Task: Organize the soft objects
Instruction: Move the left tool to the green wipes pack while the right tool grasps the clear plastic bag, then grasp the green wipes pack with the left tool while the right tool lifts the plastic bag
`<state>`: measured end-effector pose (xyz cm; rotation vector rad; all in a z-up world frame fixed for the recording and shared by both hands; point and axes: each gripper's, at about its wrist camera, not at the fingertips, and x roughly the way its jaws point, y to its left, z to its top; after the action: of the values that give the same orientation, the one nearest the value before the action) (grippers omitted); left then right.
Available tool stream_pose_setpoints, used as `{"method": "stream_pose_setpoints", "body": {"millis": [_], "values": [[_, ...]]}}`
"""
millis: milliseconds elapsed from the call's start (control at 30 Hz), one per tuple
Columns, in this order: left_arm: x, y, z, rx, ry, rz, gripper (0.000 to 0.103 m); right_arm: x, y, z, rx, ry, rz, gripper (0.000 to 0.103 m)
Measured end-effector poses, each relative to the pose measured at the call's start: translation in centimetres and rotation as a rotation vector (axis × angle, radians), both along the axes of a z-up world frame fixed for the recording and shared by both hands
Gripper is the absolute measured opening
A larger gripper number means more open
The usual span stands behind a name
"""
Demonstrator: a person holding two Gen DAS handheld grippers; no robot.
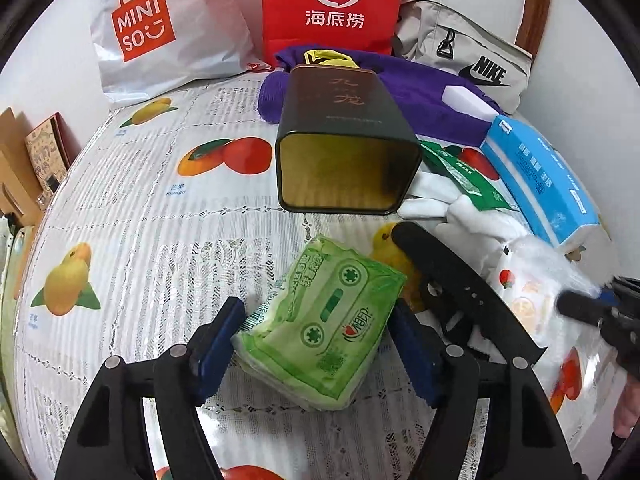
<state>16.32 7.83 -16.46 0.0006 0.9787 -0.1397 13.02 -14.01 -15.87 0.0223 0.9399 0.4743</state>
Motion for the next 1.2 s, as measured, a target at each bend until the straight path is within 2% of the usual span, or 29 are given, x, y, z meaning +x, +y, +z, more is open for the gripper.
{"method": "stream_pose_setpoints", "body": {"millis": [133,267,400,533,600,667,700,933,1067,1100,1200], "values": [[-0.1,-0.3,-0.1,0.016,-0.005,0.008,0.072,-1.2,-0.6,1.2,-0.03,-0.069,-0.002,0.006],[-0.2,-0.4,-0.1,0.024,-0.008,0.014,0.072,-2.2,-2.7,2.0,-0.057,-0.084,-0.039,0.006],[-0.5,-0.6,-0.2,0.034,-0.01,0.018,0.072,-2.8,-5.9,1.6,-0.12,-0.068,-0.132,0.006],[-0.7,-0.7,-0.3,0.046,-0.015,0.021,0.072,-2.7,-8.8,0.2,-0.134,-0.009,-0.195,0.009],[-0.7,-0.6,-0.3,0.045,-0.015,0.023,0.072,-3.0,-9.4,-0.3,-0.131,-0.001,-0.197,0.022],[-0.7,-0.6,-0.3,0.043,-0.015,0.021,0.072,-3.4,-9.7,-0.6,-0.127,-0.011,-0.191,0.071],[-0.8,-0.6,-0.3,0.042,-0.015,0.019,0.072,-3.6,-9.6,-0.6,-0.129,-0.032,-0.194,0.081],[-1.1,-1.1,-0.4,0.039,-0.015,0.0,0.077,-3.2,-7.9,-1.7,-0.122,-0.062,-0.097,0.086],[-1.2,-1.1,-0.4,0.035,-0.013,-0.008,0.078,-2.6,-7.4,-2.8,-0.124,-0.055,-0.066,0.092],[-1.2,-1.1,-0.4,0.035,-0.013,-0.01,0.079,-2.6,-7.3,-2.9,-0.12,-0.059,-0.052,0.098],[-1.2,-1.2,-0.4,0.036,-0.012,-0.016,0.08,-2.9,-6.8,-2.9,-0.108,-0.056,-0.002,0.1]]}}
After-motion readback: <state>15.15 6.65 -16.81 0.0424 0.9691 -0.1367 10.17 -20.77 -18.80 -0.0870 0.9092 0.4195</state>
